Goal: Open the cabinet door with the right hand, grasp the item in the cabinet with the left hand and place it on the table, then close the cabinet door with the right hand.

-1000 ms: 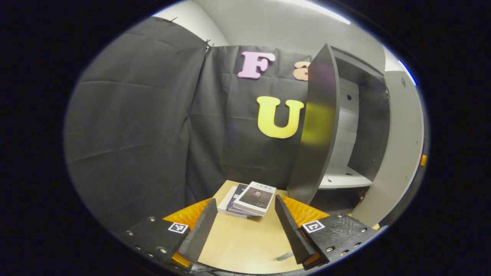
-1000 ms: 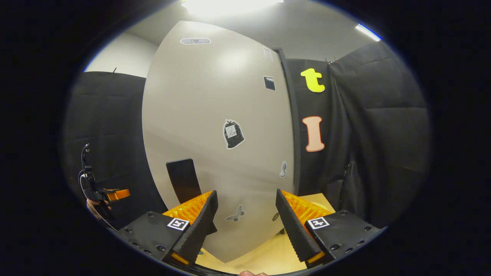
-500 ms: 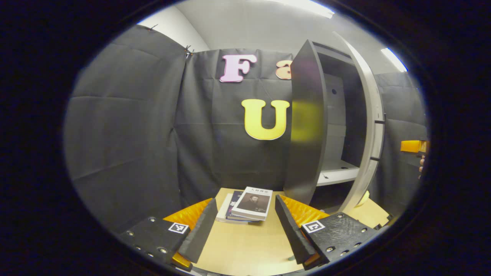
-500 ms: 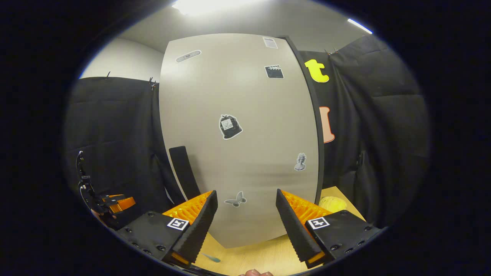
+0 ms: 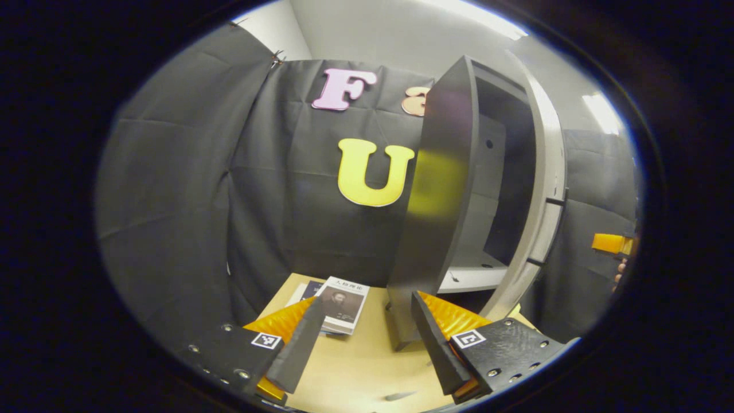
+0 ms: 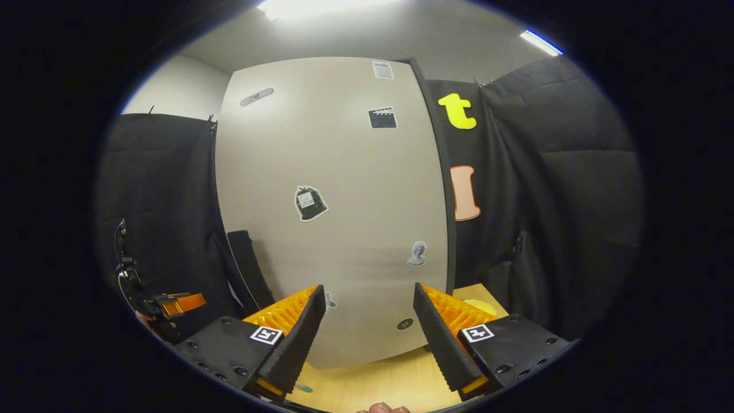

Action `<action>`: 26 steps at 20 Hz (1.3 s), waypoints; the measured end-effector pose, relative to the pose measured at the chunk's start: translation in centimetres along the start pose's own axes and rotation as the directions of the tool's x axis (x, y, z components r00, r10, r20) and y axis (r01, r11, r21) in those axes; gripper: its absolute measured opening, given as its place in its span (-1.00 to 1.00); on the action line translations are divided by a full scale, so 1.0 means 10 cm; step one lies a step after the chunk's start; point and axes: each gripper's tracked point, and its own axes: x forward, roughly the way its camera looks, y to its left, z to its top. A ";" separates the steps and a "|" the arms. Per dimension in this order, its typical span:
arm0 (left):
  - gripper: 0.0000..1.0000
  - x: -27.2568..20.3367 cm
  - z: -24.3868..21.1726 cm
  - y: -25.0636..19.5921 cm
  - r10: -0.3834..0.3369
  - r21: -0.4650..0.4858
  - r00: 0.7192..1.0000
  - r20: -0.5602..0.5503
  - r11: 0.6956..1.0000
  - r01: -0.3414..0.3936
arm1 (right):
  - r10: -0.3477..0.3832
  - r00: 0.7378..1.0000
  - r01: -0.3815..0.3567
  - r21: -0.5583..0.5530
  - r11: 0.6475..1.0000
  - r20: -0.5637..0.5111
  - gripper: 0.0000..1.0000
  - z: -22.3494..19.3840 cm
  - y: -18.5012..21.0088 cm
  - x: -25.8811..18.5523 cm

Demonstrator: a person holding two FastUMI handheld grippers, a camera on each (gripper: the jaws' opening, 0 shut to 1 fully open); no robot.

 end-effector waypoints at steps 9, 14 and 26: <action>0.83 -0.04 0.08 -0.79 0.030 0.052 0.999 0.023 0.998 -0.031 | 0.002 0.999 -0.004 -0.039 0.999 -0.050 0.95 -0.12 -0.78 0.06; 0.82 -0.11 0.06 -1.01 0.068 0.045 0.997 0.029 0.997 -0.069 | 0.043 0.997 -0.046 -0.057 0.997 -0.060 0.95 -0.18 -0.96 0.06; 0.83 -0.02 0.28 -1.49 0.067 0.079 0.989 0.133 0.994 -0.078 | 0.081 0.996 -0.083 -0.034 0.996 -0.041 0.96 -0.21 -1.25 0.04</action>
